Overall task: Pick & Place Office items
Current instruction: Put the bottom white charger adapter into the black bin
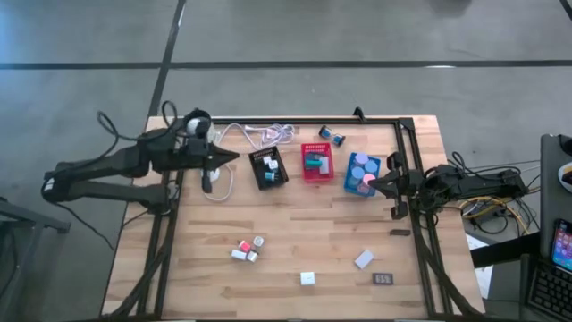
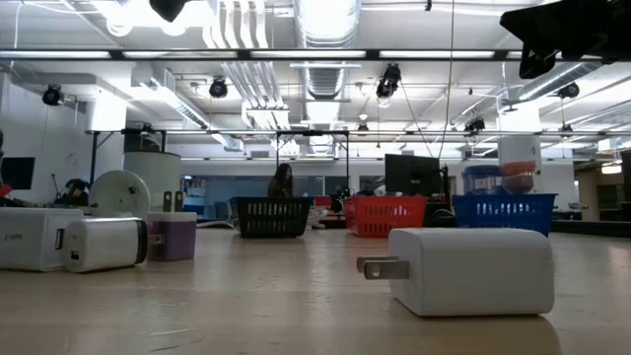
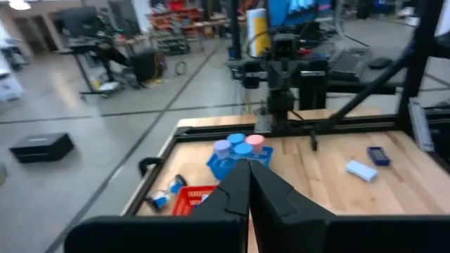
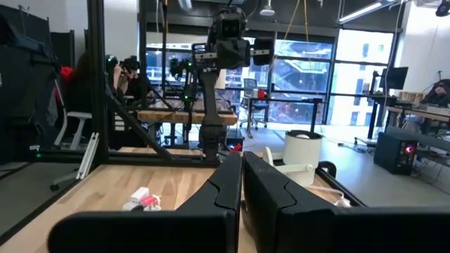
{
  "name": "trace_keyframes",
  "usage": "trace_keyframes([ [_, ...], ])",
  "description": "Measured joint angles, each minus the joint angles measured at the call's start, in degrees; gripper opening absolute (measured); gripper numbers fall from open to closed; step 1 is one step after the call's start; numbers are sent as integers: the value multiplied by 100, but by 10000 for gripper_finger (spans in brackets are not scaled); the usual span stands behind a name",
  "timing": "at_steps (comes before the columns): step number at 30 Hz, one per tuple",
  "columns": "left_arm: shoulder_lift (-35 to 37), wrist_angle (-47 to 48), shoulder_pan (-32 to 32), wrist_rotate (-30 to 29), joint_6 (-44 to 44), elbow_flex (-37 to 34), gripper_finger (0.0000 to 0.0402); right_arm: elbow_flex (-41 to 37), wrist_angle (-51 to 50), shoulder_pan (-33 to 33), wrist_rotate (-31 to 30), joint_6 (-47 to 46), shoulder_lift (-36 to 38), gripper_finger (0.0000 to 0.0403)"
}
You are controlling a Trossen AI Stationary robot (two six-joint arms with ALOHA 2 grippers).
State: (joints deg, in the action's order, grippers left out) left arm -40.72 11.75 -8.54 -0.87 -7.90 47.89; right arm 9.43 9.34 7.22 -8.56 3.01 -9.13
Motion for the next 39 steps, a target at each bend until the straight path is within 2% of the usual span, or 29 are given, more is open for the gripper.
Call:
trace_keyframes([
  [2,211,-337,2,-34,7,-300,2,0,2,0,-2,-21,-2,11],
  [6,593,-1707,-11,79,214,-1077,2,0,1,0,1,-53,-2,11],
  [10,630,-1671,-85,-266,189,-1327,1,0,2,0,0,-48,-2,11],
  [20,1208,-2118,-72,-273,328,-2074,1,0,-4,0,-2,-88,-2,11],
  [26,1593,-2416,-70,-752,361,-2662,1,0,-4,0,-2,-116,-1,11],
  [39,2165,-2963,-66,-1048,437,-3596,1,0,-9,0,-4,-286,-1,11],
])
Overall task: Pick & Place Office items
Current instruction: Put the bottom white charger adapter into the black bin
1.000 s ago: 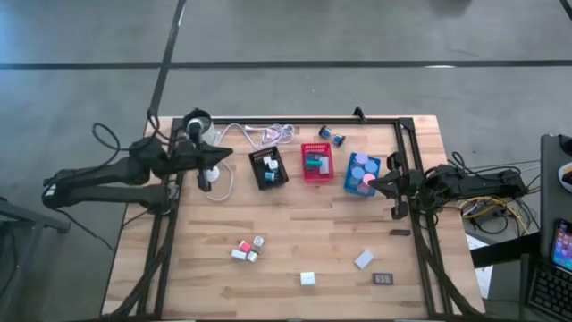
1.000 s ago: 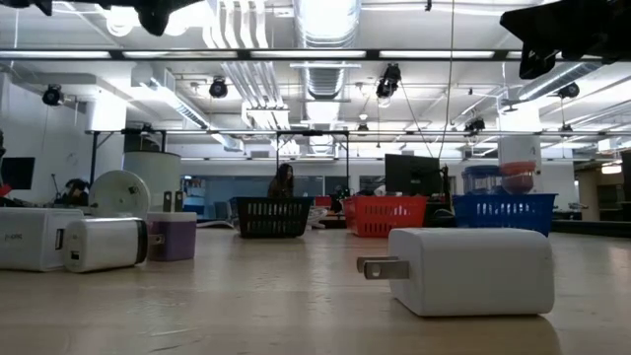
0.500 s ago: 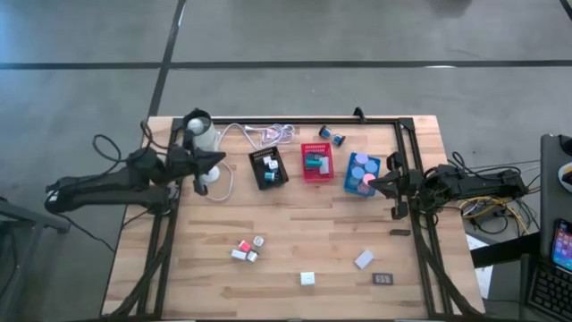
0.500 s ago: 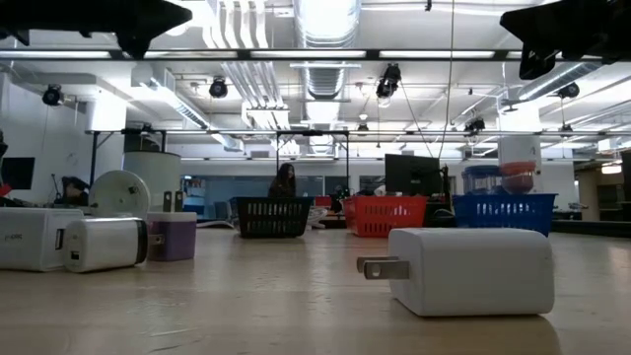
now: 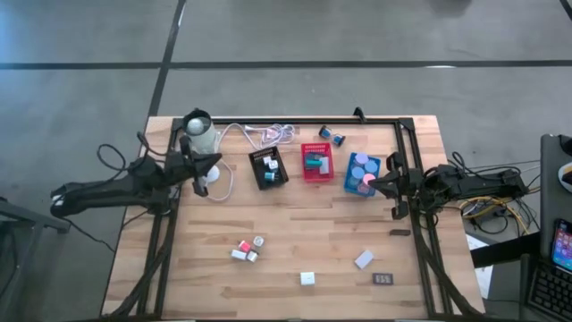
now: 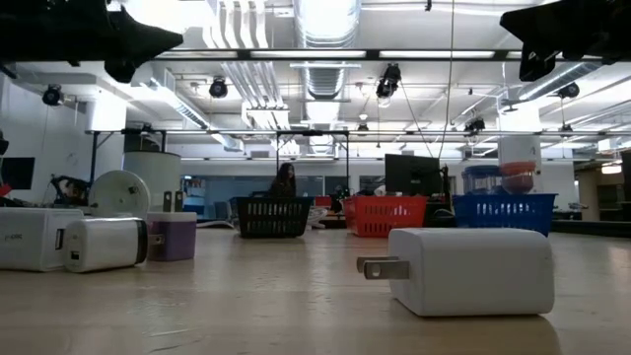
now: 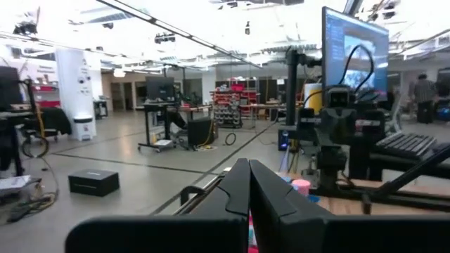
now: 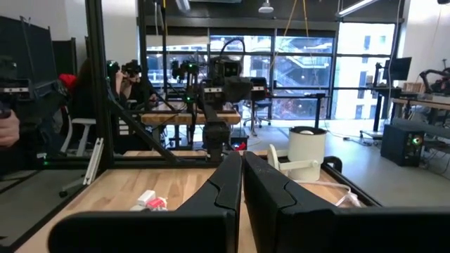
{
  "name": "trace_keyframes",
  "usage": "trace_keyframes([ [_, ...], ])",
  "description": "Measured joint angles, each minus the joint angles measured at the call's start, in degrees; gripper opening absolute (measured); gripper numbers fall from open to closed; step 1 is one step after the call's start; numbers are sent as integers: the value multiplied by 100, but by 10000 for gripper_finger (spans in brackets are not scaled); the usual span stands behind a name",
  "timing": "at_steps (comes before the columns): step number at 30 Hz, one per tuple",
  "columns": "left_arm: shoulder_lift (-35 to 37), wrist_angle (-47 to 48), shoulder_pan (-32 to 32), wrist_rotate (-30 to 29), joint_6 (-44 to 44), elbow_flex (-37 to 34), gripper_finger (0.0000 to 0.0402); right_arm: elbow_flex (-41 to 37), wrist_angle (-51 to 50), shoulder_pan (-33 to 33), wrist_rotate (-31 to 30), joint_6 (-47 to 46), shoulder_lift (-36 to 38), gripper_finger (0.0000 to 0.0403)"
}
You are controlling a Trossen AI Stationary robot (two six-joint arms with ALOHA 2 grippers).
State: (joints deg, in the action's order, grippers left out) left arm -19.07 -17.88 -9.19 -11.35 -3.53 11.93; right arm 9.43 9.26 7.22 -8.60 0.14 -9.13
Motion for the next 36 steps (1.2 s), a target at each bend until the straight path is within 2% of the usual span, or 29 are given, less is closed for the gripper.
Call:
trace_keyframes([
  [4,86,-143,0,175,-287,-201,0,0,-11,0,0,0,-1,11],
  [11,526,37,-4,540,-217,-452,0,-21,-223,0,-1,-20,-1,11],
  [16,698,158,-2,581,-394,-565,0,-105,-221,0,-2,-20,-10,11],
  [21,699,737,-2,748,-427,-601,0,-170,-218,0,21,-190,-29,11],
  [26,742,189,-4,1080,-654,-887,2,-196,-221,2,113,-169,-133,11],
  [36,760,236,-7,1197,-487,-1141,4,-197,-219,2,111,-168,-426,11],
])
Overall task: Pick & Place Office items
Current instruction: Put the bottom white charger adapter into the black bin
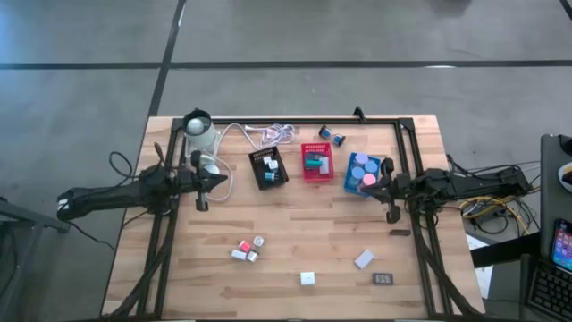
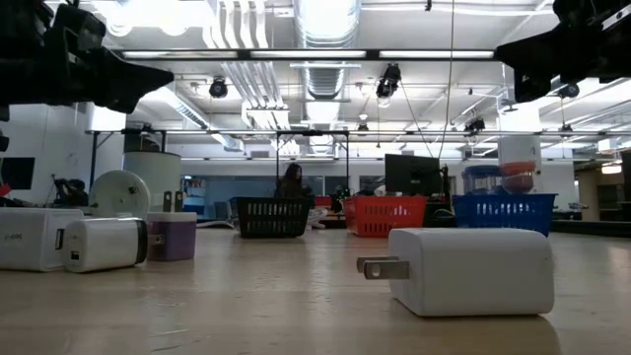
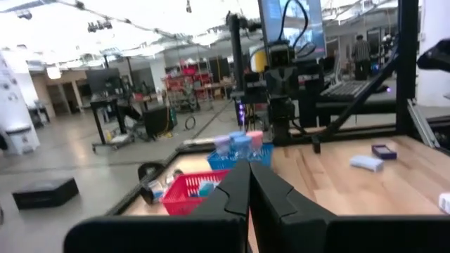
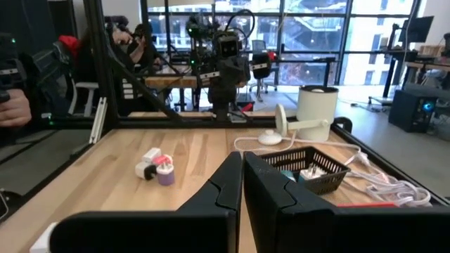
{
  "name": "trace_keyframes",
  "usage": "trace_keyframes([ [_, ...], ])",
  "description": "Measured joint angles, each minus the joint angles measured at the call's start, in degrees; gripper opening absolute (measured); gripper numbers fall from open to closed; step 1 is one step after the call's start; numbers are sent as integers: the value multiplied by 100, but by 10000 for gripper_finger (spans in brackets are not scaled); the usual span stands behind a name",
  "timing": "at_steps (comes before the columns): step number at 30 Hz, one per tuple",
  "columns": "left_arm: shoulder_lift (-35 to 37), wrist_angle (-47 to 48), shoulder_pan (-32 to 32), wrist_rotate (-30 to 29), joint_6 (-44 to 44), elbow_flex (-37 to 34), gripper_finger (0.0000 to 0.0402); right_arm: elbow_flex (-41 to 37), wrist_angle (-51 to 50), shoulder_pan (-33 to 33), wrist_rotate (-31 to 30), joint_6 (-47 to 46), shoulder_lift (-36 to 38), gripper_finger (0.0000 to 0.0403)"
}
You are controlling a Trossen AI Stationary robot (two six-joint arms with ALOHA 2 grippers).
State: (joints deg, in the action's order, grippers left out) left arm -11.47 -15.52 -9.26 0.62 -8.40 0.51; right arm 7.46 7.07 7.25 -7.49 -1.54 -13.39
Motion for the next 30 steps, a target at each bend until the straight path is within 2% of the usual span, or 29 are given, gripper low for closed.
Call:
trace_keyframes([
  [10,11,-130,0,-109,82,2,5,0,40,0,6,0,-183,11],
  [16,9,12,0,-111,10,2,5,75,579,0,-2,-176,-402,11],
  [22,9,171,0,-111,-22,0,5,541,544,2,-42,-103,-1097,11],
  [30,5,84,0,-114,46,100,5,1383,479,144,-18,-66,-2466,11],
])
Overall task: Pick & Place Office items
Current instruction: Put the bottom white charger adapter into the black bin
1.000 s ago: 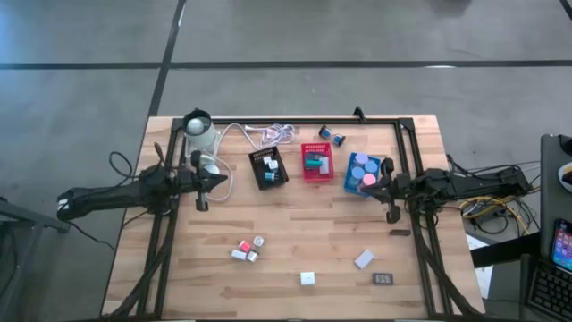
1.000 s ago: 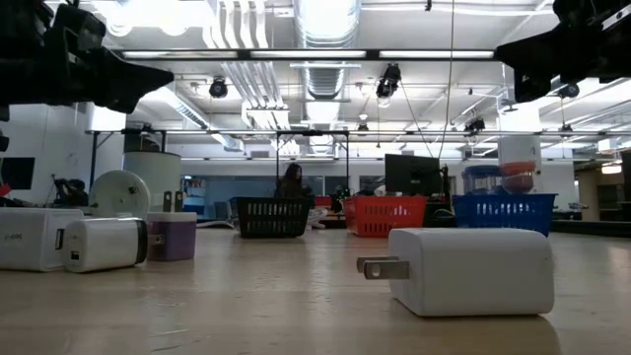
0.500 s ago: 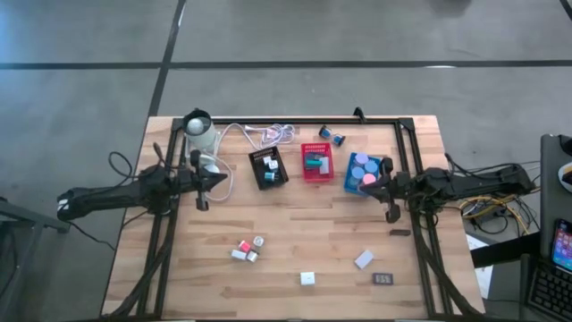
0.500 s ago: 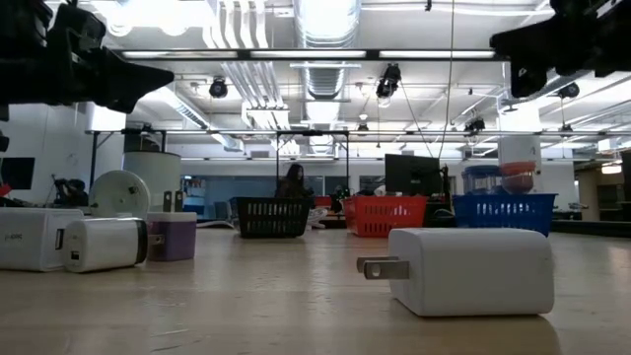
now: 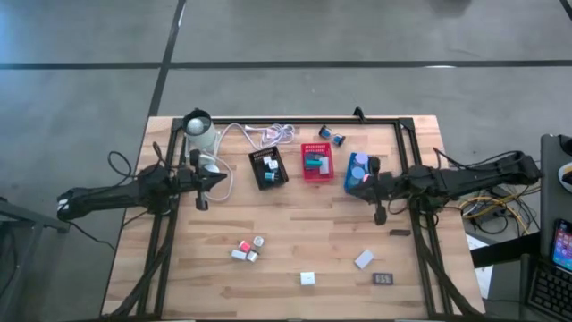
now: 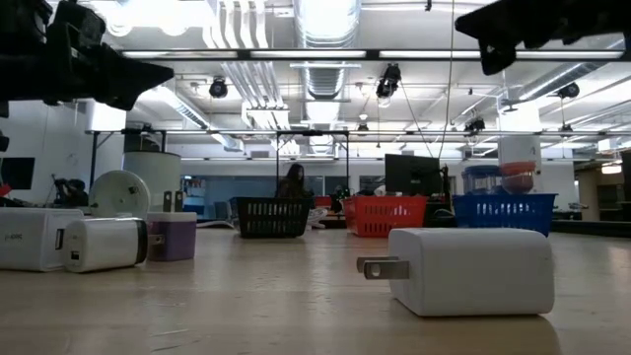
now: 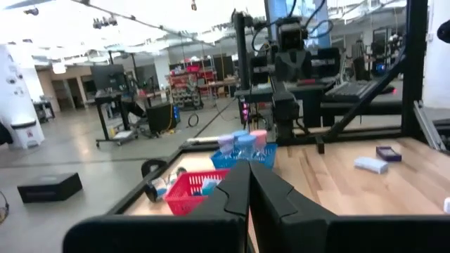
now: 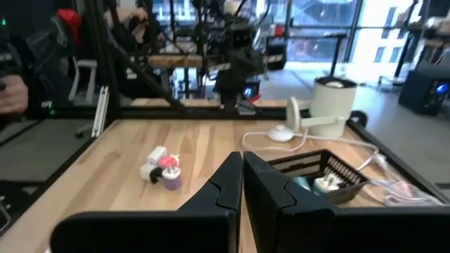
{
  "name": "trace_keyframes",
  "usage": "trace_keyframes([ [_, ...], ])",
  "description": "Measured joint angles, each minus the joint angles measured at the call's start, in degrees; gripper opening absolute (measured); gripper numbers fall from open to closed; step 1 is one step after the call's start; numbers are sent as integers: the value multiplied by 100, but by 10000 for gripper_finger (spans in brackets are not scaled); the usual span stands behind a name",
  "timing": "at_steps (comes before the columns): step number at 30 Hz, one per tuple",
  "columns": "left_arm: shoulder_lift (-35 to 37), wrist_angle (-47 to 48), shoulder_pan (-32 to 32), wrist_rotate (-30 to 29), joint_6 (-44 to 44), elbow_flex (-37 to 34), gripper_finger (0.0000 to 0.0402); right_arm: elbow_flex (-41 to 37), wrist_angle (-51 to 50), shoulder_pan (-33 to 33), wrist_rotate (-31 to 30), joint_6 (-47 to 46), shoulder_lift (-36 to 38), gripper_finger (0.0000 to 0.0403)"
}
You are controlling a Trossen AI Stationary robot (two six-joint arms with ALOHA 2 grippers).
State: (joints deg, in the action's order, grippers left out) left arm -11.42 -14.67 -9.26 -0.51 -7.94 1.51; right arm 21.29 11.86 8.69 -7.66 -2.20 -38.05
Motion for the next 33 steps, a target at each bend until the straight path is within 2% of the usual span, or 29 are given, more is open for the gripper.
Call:
trace_keyframes([
  [6,2,24,0,0,-62,33,5,917,-775,252,-2,-156,-1032,11],
  [10,2,22,0,0,-64,29,5,1448,-910,468,0,-194,-1698,20],
  [22,4,229,0,-12,-68,22,5,2773,-1477,1028,14,-676,-3434,109],
  [33,4,232,0,-20,17,22,5,4433,-3251,1368,15,-1419,-5109,180],
])
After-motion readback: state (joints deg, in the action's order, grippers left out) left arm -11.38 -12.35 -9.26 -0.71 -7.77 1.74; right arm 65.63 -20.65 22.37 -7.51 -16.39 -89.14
